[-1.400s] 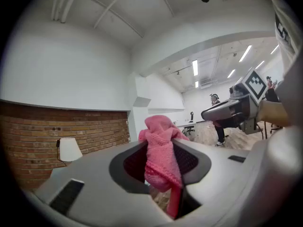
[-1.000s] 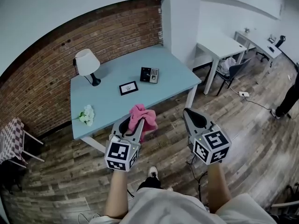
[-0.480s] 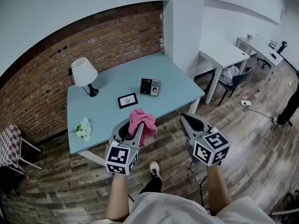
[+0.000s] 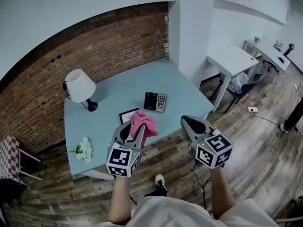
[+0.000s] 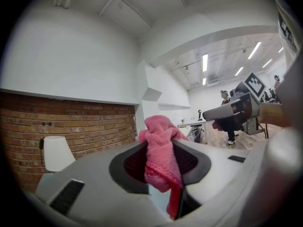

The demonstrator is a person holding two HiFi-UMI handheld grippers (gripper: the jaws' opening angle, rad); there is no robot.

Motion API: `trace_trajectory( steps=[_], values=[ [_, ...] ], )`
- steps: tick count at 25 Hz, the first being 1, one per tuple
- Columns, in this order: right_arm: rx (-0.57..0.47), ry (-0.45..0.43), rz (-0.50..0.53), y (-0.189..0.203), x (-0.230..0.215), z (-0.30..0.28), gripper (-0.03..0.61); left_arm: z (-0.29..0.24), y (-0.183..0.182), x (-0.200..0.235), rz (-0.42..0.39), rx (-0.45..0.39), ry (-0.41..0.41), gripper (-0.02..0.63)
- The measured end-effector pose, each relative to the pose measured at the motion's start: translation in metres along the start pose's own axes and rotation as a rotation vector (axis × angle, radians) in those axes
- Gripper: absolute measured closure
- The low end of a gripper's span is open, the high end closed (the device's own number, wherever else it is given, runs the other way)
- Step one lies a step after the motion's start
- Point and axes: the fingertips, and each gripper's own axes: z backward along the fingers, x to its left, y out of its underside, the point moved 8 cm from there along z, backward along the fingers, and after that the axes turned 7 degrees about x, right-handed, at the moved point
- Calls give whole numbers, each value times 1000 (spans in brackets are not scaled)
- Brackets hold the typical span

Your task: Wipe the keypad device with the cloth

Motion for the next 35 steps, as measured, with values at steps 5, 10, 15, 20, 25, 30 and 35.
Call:
trace_trajectory(
  steps=[5, 10, 15, 20, 25, 30, 35],
  values=[
    [11, -23, -23, -4, -21, -41, 581, -41, 7, 33, 10, 16, 15, 465],
    [59, -60, -22, -7, -38, -79, 581, -77, 14, 62, 18, 35, 26, 465],
    [70, -46, -35, -7, -55, -109, 581, -102, 18, 85, 6, 50, 41, 465],
    [132, -56, -29, -6, -61, -140, 580, -126, 23, 103, 19, 65, 38, 465],
    [111, -77, -45, -9, -75, -165, 580, -151, 31, 116, 29, 90, 40, 465],
    [97, -116, -47, -7, -93, -190, 580, -178, 44, 128, 39, 116, 28, 465],
    [146, -123, -38, 6, -123, -222, 580, -212, 57, 138, 58, 150, -1, 465]
  ],
)
